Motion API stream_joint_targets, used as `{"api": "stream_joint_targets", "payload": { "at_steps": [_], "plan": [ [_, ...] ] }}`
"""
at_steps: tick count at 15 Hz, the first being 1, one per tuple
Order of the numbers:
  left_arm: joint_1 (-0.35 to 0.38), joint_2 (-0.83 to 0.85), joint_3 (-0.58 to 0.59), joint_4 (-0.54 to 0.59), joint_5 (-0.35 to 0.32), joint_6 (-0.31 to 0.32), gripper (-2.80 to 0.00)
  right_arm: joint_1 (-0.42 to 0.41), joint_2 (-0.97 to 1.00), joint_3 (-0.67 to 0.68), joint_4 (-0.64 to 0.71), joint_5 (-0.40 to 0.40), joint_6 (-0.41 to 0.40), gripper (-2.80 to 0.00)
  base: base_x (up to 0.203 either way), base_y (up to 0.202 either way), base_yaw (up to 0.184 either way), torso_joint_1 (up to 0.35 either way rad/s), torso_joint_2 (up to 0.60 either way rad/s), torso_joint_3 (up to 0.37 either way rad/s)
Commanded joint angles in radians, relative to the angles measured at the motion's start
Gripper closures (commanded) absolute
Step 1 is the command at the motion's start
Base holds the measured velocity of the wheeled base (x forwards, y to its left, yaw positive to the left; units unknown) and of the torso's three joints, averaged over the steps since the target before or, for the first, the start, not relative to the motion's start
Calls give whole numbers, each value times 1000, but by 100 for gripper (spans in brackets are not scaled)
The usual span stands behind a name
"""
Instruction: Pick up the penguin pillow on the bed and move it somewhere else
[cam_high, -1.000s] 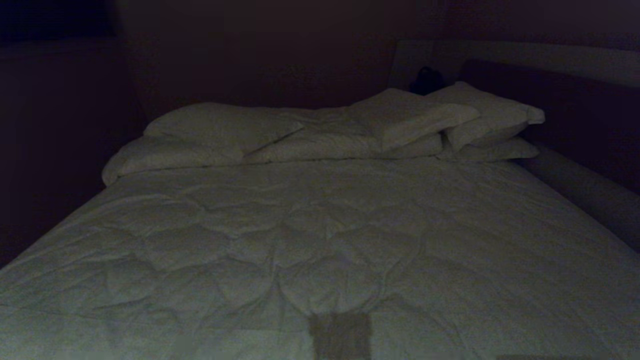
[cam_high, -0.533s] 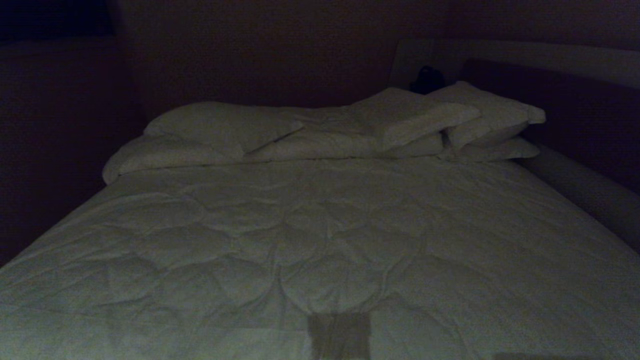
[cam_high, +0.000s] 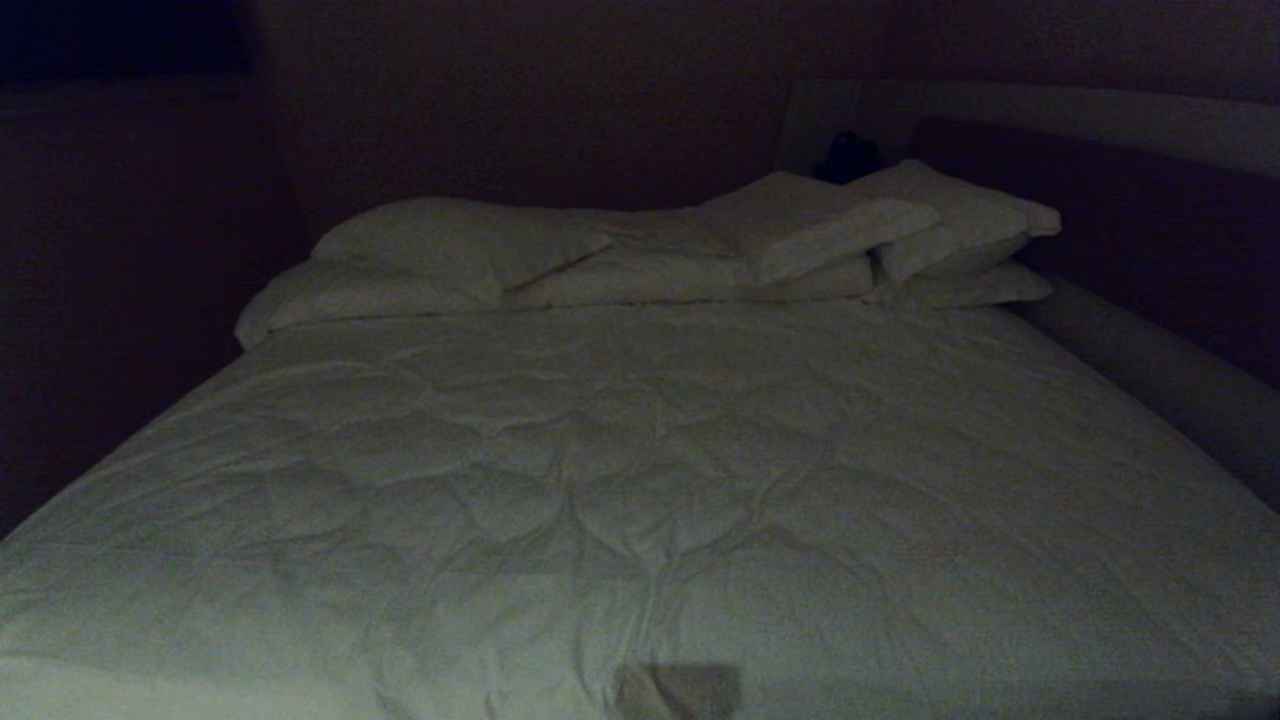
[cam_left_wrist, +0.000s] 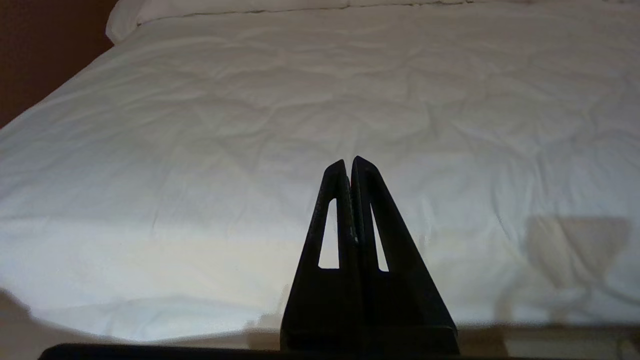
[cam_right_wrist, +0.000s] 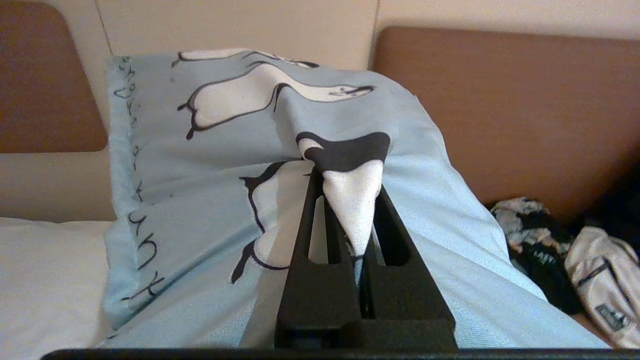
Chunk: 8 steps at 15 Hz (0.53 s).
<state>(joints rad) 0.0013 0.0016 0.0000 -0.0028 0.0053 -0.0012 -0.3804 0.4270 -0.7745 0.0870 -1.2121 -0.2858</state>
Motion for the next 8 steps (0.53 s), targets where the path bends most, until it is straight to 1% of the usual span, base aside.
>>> {"api": "stream_joint_targets", "payload": {
  "at_steps": [1,6,7,8],
  "plan": [
    [0,0,0,0,1,0,0,0,-4,1,1,-6,-3,0,-196,0,1,0,-1,5],
    [0,0,0,0,1,0,0,0,-8,16,1,-6,-3,0,-193,0,1,2,3,1],
    [0,0,0,0,-1,0,0,0,-10,23,2,-6,-3,0,-150,0,0,0,5,0],
    [0,0,0,0,-1,0,0,0,-16,35,2,-6,-3,0,-59,0,-2,-7,2,7]
  ]
}}
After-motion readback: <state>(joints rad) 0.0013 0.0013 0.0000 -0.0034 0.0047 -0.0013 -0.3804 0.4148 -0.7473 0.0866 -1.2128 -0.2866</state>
